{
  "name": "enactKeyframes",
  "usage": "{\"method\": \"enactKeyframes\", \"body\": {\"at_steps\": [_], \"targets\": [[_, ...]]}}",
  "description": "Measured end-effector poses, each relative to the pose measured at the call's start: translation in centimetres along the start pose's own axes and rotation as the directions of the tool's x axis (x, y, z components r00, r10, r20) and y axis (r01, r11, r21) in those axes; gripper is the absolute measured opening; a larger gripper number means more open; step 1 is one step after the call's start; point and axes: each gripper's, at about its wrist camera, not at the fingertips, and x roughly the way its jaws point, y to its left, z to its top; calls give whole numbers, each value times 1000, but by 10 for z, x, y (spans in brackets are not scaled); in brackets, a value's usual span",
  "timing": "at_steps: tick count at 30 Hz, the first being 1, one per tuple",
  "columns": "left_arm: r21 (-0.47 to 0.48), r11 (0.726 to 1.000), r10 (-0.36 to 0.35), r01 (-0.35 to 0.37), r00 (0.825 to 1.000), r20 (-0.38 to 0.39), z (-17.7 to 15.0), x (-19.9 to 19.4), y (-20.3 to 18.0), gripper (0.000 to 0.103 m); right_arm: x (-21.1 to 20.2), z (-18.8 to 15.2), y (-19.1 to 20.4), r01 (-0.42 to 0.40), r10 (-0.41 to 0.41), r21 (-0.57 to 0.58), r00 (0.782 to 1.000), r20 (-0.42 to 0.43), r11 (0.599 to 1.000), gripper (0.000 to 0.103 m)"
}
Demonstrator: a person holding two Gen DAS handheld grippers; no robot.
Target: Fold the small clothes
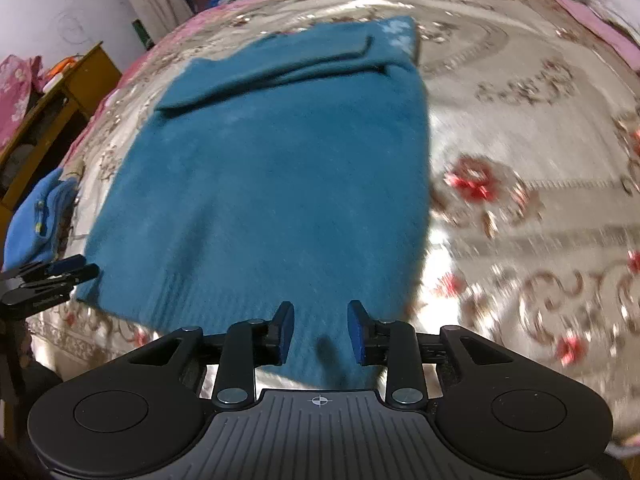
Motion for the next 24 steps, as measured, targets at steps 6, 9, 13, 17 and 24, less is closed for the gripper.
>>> {"method": "enactKeyframes", "body": {"at_steps": [6,9,13,17,24], "targets": [[-52,999,3,-4,1000,-26,-5,6,13,54,2,-14,-18,12,-11,56,1000,-21,998,33],[-79,997,-23,19,999,-44,-6,12,16,56,6,-15,-24,-9,13,93,999,-33,996,34],[-78,997,-34,30,998,-45,-5,13,17,57,13,-15,-26,-12,16,101,999,-42,995,38],[-93,995,-40,36,998,-40,-6,13,23,59,17,-17,-30,-22,27,111,999,-42,994,38],[-137,985,-110,103,993,-40,-5,16,22,59,17,-19,-37,-52,55,147,998,-14,988,40]]}}
